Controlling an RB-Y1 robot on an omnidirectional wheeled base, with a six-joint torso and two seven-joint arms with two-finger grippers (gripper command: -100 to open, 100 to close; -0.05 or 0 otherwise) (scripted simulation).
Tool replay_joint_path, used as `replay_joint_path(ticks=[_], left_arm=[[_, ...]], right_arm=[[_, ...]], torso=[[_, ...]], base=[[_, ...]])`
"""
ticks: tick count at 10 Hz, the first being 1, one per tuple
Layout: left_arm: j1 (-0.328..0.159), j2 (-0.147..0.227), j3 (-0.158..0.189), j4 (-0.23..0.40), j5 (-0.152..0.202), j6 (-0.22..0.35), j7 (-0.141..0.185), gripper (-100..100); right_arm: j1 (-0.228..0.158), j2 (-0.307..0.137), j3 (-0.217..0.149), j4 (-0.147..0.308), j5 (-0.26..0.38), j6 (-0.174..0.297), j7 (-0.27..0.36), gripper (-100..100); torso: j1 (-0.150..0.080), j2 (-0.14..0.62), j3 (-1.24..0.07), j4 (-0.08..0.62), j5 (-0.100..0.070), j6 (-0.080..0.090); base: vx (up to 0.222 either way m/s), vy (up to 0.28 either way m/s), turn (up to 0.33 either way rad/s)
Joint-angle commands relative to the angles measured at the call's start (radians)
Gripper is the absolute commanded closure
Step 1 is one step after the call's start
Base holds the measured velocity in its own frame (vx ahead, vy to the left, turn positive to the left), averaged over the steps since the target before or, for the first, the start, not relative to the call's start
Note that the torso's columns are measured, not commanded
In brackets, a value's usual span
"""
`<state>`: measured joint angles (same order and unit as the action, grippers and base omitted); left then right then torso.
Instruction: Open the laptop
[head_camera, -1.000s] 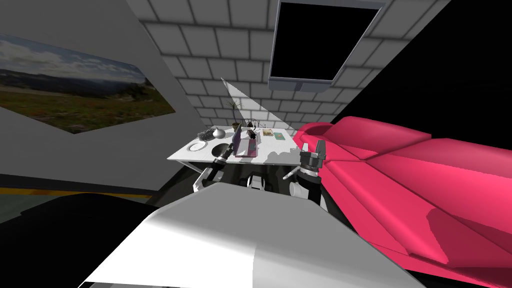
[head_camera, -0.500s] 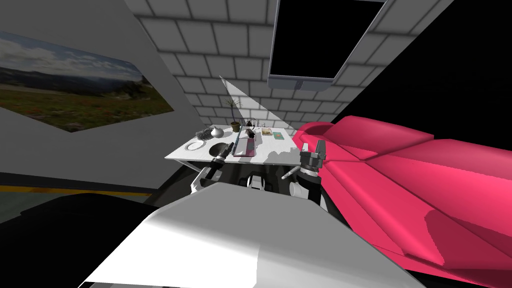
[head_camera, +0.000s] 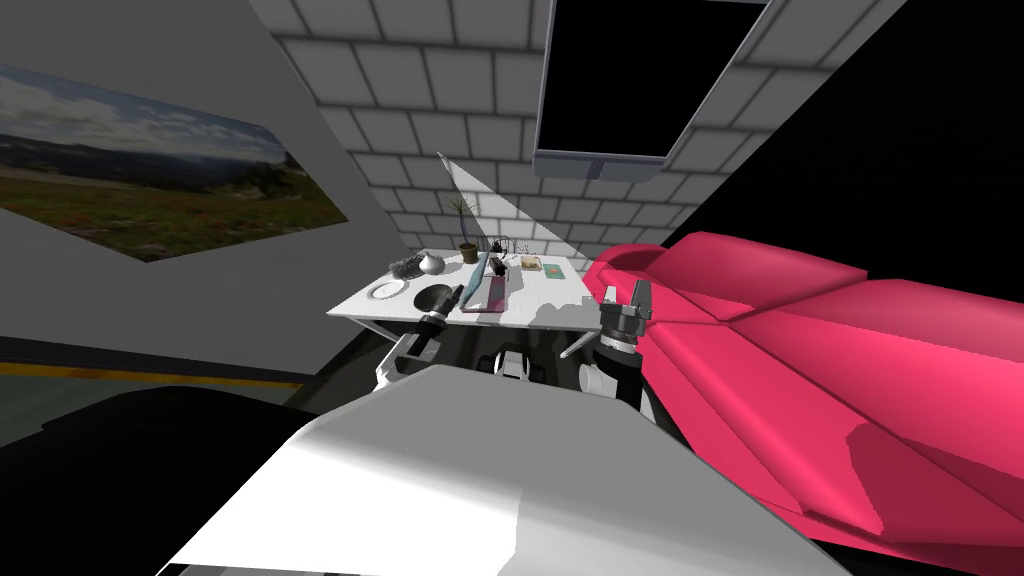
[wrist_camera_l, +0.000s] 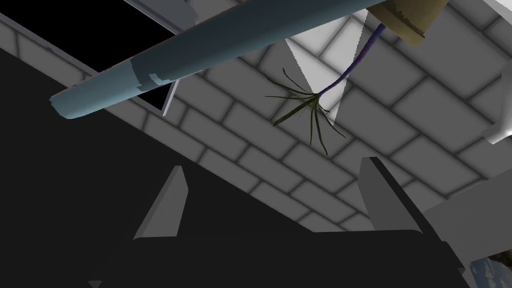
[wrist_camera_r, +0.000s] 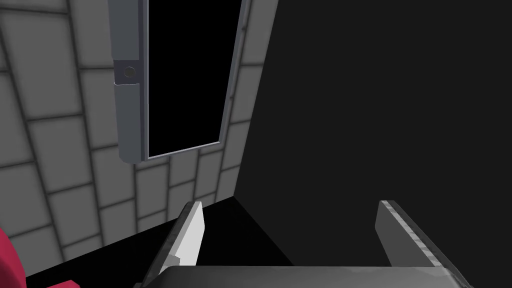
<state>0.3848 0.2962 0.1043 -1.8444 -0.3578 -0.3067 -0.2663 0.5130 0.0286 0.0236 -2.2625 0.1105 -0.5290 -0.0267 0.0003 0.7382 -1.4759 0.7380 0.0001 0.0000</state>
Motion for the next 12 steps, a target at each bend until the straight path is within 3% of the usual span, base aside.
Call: replay_joint_path(ticks=[1, 10, 12], left_arm=[[0.001, 0.014, 0.011, -0.004, 0.003, 0.051, 0.009, -100], [0.003, 0.063, 0.051, -0.008, 0.012, 0.224, 0.04, -100], [0.005, 0.063, 0.052, -0.009, 0.012, 0.225, 0.04, -100]], right_arm=[[0.0, 0.0, 0.0, 0.0, 0.0, 0.0, 0.0, 0], [0.0, 0.0, 0.0, 0.0, 0.0, 0.0, 0.0, 0], [0.0, 0.0, 0.0, 0.0, 0.0, 0.0, 0.0, 0]], torso=[[0.0, 0.0, 0.0, 0.0, 0.0, 0.0], [0.001, 0.0, 0.0, 0.0, 0.0, 0.0], [0.0, -0.001, -0.001, 0.0, 0.0, 0.0]], base=[[-0.01, -0.064, 0.017], [-0.001, -0.068, 0.017], [0.001, -0.04, 0.008]])
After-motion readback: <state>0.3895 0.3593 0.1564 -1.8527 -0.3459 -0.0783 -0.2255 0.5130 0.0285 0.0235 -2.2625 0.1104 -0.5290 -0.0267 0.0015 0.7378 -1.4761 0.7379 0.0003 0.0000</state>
